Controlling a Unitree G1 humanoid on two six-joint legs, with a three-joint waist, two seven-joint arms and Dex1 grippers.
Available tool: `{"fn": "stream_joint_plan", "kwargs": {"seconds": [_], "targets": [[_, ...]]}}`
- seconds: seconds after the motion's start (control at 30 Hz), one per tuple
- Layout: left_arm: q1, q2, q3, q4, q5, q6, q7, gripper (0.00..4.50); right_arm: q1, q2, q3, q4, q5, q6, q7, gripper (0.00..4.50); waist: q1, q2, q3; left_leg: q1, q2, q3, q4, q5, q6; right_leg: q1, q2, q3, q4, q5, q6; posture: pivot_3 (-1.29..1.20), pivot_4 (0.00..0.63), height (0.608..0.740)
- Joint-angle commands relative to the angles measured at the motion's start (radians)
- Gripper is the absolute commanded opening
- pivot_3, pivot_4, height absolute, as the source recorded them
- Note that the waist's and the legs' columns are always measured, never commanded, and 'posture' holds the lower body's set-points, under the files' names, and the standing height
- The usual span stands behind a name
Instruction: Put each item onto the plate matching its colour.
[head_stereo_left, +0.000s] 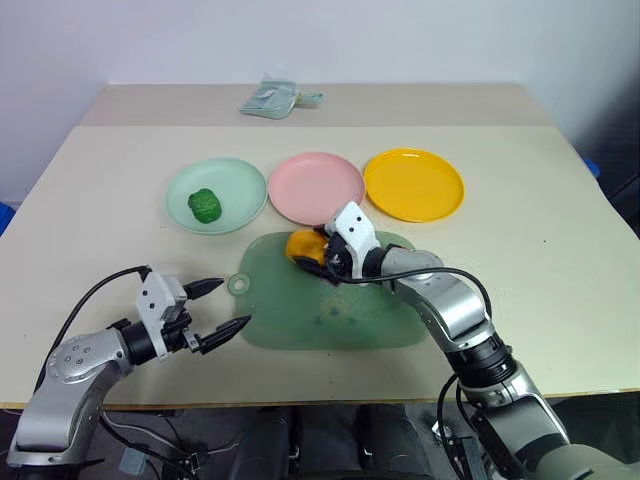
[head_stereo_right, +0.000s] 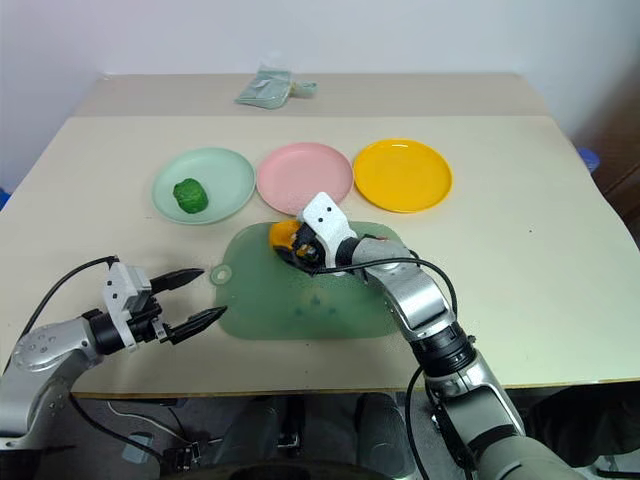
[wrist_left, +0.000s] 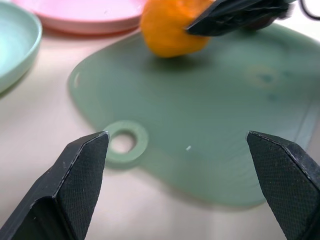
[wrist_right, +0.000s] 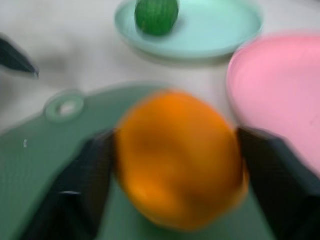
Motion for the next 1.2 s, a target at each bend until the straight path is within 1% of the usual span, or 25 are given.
{"fn": "stream_joint_plan", "kwargs": {"seconds": [0.03,0.07,0.1,0.17,0.3,0.5,0.6,0.73,0.87,0.9,0.93,1.03,1.07,1.1,1.2], "targets": [[-0.007,-0.001,0.008,-0.045,-0.019,0.004,0.010,4.50,-0.006,0.000,0.006,-0.014,-0.023,-0.023,0.006,1.76,0.000,0.000,0.000,0.000,0.000,0.000,0.000,0.000,0.000,0.000,0.000,0.000,0.000,0.000,0.000,0.00,0.150,0.740],[-0.010,-0.001,0.005,-0.048,-0.020,0.006,0.013,4.50,-0.007,-0.001,0.006,-0.014,-0.030,-0.031,0.006,1.51,0.000,0.000,0.000,0.000,0.000,0.000,0.000,0.000,0.000,0.000,0.000,0.000,0.000,0.000,0.000,0.00,0.150,0.740],[-0.013,-0.002,0.003,-0.049,-0.020,0.008,0.015,4.50,-0.008,-0.001,0.005,-0.015,-0.035,-0.038,0.006,1.46,0.000,0.000,0.000,0.000,0.000,0.000,0.000,0.000,0.000,0.000,0.000,0.000,0.000,0.000,0.000,0.00,0.150,0.740],[-0.021,-0.005,-0.008,-0.047,-0.017,0.008,0.018,4.50,-0.017,0.003,-0.020,-0.019,-0.041,-0.065,-0.005,1.46,0.001,0.000,0.000,0.000,0.000,0.000,0.000,0.000,0.000,0.000,0.000,0.000,0.000,0.000,0.000,0.00,0.150,0.740],[-0.042,-0.019,-0.015,-0.052,-0.024,0.016,0.028,4.50,-0.088,-0.011,-0.137,0.004,-0.025,-0.060,-0.044,1.46,0.002,0.001,0.000,0.000,-0.001,0.001,0.000,0.000,0.000,0.001,0.000,0.000,0.000,0.000,0.000,0.00,0.150,0.740],[-0.065,-0.029,-0.033,-0.064,-0.021,0.033,0.049,4.50,-0.176,-0.083,-0.259,0.116,-0.008,-0.092,-0.024,1.46,0.002,0.001,0.000,0.000,-0.001,0.001,-0.001,0.000,0.000,0.001,0.000,0.000,0.000,0.000,0.000,0.00,0.150,0.740],[-0.088,-0.035,-0.042,-0.075,-0.027,0.048,0.062,4.50,-0.227,-0.118,-0.291,0.250,-0.057,-0.157,-0.061,1.46,0.000,0.001,0.000,0.000,-0.001,0.002,-0.002,0.000,0.000,0.001,0.000,0.000,0.000,0.000,0.000,0.00,0.150,0.740],[-0.113,-0.055,-0.073,-0.120,-0.045,0.081,0.076,4.50,-0.307,-0.155,-0.293,0.534,-0.147,-0.266,-0.152,1.46,0.001,0.001,0.001,0.000,-0.001,0.003,-0.002,0.000,0.000,0.000,0.000,0.000,0.000,0.000,0.000,0.00,0.150,0.740],[-0.128,-0.069,-0.105,-0.173,-0.051,0.121,0.111,4.50,-0.355,-0.155,-0.284,0.726,-0.181,-0.418,-0.152,1.46,-0.004,0.001,0.001,0.000,0.000,0.004,-0.004,0.001,-0.001,0.001,0.001,0.000,0.000,0.000,0.000,0.00,0.150,0.740],[-0.128,-0.071,-0.108,-0.180,-0.051,0.127,0.115,4.50,-0.359,-0.152,-0.287,0.747,-0.178,-0.446,-0.143,2.51,-0.004,0.001,0.001,0.000,0.000,0.004,-0.004,0.001,-0.001,0.001,0.001,0.000,0.000,0.000,0.000,0.00,0.150,0.740],[-0.126,-0.072,-0.108,-0.183,-0.052,0.129,0.118,4.50,-0.360,-0.151,-0.291,0.757,-0.177,-0.472,-0.137,2.87,-0.004,0.001,0.001,0.000,0.000,0.004,-0.005,0.001,-0.001,0.000,0.001,0.000,0.000,0.000,0.000,0.00,0.150,0.740],[-0.118,-0.071,-0.108,-0.191,-0.053,0.131,0.126,4.50,-0.334,-0.169,-0.313,0.709,-0.158,-0.547,-0.105,4.33,-0.004,0.002,0.001,0.000,0.000,0.004,-0.005,0.002,-0.001,0.000,0.001,0.000,0.000,0.000,0.000,0.00,0.150,0.740],[-0.114,-0.070,-0.107,-0.192,-0.053,0.128,0.127,4.50,-0.315,-0.182,-0.325,0.672,-0.144,-0.566,-0.084,4.45,-0.003,0.002,0.001,0.000,0.000,0.004,-0.005,0.002,-0.001,0.000,0.001,0.000,0.000,0.000,0.000,0.00,0.150,0.740],[-0.108,-0.070,-0.106,-0.191,-0.052,0.124,0.126,4.50,-0.284,-0.199,-0.344,0.610,-0.107,-0.566,-0.033,4.45,-0.001,0.002,0.001,0.000,0.000,0.004,-0.005,0.002,-0.001,0.000,0.001,0.000,0.000,0.000,0.000,0.00,0.150,0.740],[-0.094,-0.069,-0.104,-0.186,-0.049,0.111,0.121,4.50,-0.168,-0.258,-0.387,0.400,0.036,-0.476,0.143,4.45,0.012,0.002,0.001,0.000,0.000,0.002,-0.006,0.001,-0.001,0.002,0.001,0.000,-0.001,0.000,0.000,0.00,0.150,0.740]]}}
